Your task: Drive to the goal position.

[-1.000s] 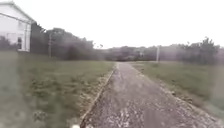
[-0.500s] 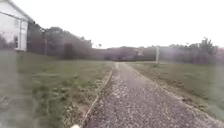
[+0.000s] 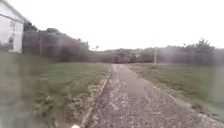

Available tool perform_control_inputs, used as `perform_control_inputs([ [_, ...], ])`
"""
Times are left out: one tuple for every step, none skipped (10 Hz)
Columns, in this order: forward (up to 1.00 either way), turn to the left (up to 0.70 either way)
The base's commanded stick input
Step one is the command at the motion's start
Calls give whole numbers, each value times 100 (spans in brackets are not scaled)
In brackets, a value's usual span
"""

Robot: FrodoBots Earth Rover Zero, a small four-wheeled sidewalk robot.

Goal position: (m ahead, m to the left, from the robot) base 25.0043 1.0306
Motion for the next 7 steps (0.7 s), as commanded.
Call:
perform_control_inputs([
  [70,-13],
  [70,-14],
  [70,-14],
  [70,-14],
  [70,-14],
  [70,-14],
  [70,-14],
])
